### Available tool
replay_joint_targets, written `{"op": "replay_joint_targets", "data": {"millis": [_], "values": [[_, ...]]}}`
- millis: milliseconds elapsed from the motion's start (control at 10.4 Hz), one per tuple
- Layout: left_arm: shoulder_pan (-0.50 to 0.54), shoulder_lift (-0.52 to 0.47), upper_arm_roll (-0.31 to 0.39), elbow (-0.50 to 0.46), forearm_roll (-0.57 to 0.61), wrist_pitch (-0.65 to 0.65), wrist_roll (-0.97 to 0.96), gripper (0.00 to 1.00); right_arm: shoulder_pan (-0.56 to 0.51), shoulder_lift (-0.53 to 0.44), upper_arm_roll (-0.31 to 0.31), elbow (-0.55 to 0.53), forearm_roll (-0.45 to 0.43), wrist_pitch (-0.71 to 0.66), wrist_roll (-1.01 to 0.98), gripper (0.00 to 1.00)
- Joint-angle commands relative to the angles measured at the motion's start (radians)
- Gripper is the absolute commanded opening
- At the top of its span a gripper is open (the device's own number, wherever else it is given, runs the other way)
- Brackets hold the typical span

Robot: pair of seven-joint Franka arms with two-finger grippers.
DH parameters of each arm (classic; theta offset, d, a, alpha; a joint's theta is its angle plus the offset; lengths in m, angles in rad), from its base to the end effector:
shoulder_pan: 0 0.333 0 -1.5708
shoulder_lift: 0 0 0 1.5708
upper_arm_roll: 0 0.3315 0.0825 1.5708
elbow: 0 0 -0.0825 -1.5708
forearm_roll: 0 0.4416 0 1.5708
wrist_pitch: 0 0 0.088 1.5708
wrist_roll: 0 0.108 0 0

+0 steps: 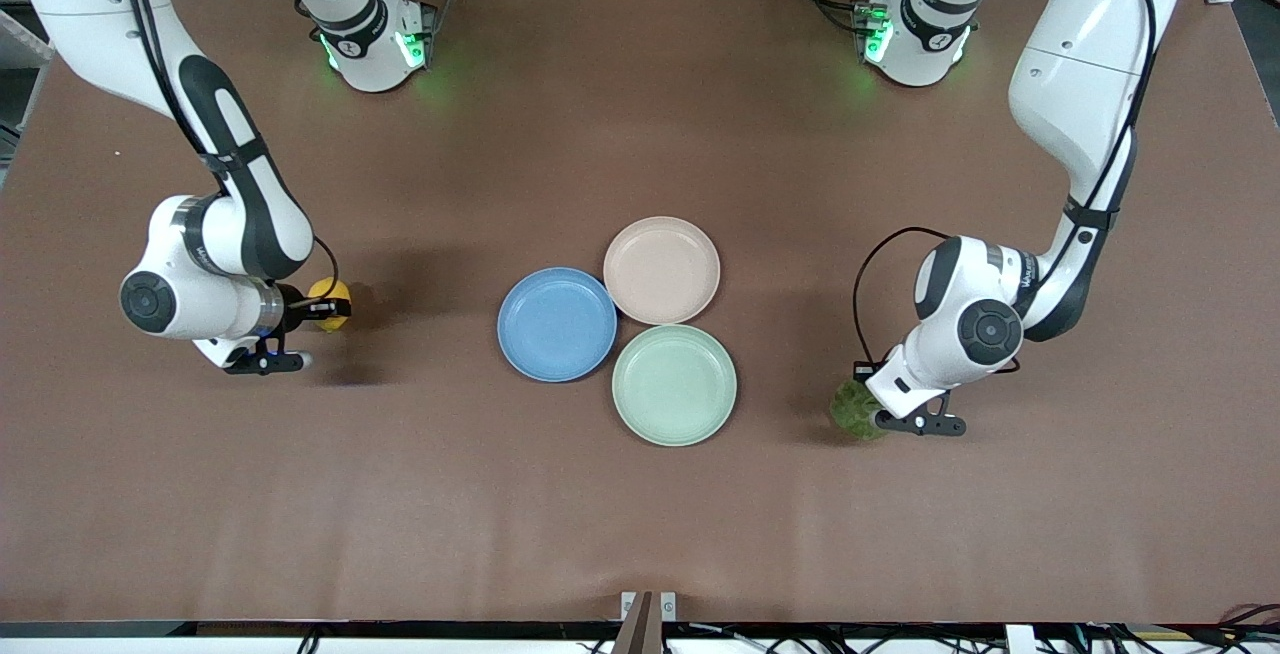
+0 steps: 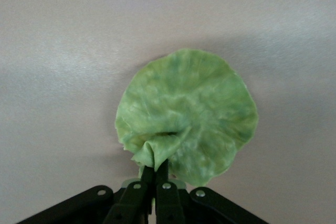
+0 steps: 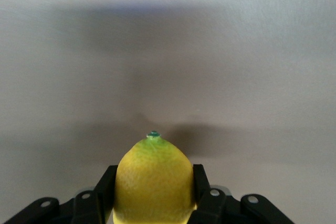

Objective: Place lemon and lettuce in plates
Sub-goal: 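Carry the lemon over the blue plate while the left gripper carries lettuce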

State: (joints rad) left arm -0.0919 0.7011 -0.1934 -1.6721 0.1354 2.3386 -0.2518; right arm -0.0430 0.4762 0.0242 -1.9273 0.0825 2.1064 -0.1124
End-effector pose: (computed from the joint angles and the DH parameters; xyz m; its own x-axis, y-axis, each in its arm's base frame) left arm 0.7037 -0.1912 0.1698 0.9960 -0.0854 -0.0246 -0.0849 -0.9961 0.0235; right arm 0.6361 -0.0081 0.1898 0.9571 0.0526 -0.2849 0.0252 -0.9948 -0.0991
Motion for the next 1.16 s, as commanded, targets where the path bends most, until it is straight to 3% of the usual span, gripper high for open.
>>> {"op": "replay_joint_targets", "data": {"millis": [0, 289, 675, 771, 1060], "values": [[-0.084, -0.084, 0.005, -0.009, 0.02, -0.102, -0.166, 0.0, 0.005, -0.011, 0.058, 0.17, 0.07, -0.174, 0.077, 0.0], [-0.159, -0.141, -0.061, -0.006, 0.009, -0.205, -0.456, 0.0, 0.102, 0.028, 0.173, 0.293, 0.089, -0.163, 0.294, 0.0], [-0.175, -0.114, -0.21, -0.009, 0.004, -0.222, -0.91, 0.0, 0.313, 0.185, 0.186, 0.395, 0.083, -0.037, 0.581, 0.0], [-0.195, -0.097, -0.221, -0.008, 0.001, -0.219, -0.994, 0.0, 0.334, 0.206, 0.186, 0.389, 0.077, 0.028, 0.589, 0.0], [-0.273, -0.071, -0.222, -0.005, -0.005, -0.208, -1.164, 0.0, 0.356, 0.246, 0.186, 0.39, 0.083, 0.046, 0.625, 0.0]]}}
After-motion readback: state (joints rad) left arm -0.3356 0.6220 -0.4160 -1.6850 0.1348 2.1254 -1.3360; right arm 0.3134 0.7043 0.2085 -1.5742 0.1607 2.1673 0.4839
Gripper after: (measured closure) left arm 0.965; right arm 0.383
